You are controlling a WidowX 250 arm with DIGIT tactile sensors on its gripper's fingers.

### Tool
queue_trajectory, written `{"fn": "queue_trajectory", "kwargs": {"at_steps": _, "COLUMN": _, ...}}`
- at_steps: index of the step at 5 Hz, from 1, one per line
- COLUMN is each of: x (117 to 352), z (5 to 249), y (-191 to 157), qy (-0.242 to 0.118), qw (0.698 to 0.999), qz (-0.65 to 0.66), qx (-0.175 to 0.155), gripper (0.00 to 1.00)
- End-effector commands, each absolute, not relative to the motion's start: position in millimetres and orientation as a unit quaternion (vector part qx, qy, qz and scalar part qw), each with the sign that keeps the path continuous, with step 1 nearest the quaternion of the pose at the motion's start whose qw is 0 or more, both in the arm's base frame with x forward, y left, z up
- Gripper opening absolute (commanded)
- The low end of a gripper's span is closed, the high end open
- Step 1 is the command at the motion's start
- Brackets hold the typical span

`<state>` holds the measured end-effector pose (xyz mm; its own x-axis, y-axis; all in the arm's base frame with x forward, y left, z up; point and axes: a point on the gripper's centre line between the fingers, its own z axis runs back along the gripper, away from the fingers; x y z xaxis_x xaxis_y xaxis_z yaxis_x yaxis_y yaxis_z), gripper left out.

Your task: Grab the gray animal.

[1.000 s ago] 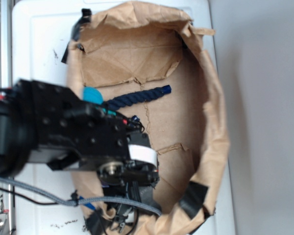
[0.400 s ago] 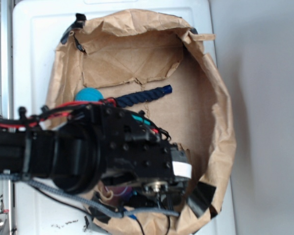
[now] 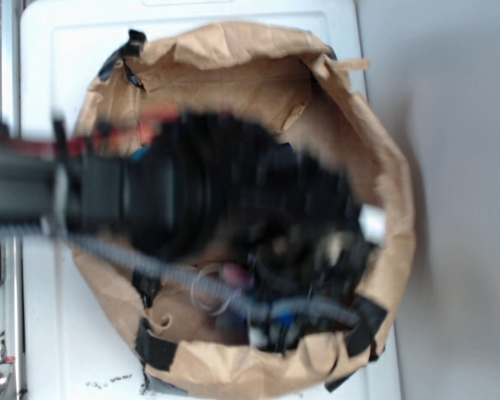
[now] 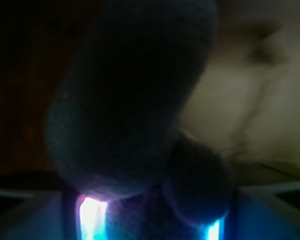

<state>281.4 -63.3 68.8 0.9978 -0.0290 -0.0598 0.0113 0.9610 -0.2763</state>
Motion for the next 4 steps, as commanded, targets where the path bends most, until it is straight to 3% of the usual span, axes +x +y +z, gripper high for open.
{"fn": "queue_trajectory", "kwargs": {"at_steps": 1, "x": 284, "z": 142, "y": 1, "qy": -0.01, "qw": 0.993, "qz": 0.041, "qx": -0.114, "gripper": 0.0}}
{"fn": "queue_trajectory", "kwargs": {"at_steps": 3, "x": 247, "z": 168, "y": 26, "qy": -0.062, "qw": 0.994, "qz": 0.085, "qx": -0.04, "gripper": 0.0}}
{"fn": "queue_trajectory", "kwargs": {"at_steps": 4, "x": 240, "z": 161, "y": 19, "qy": -0.093, "qw": 0.991, "qz": 0.097, "qx": -0.02, "gripper": 0.0}}
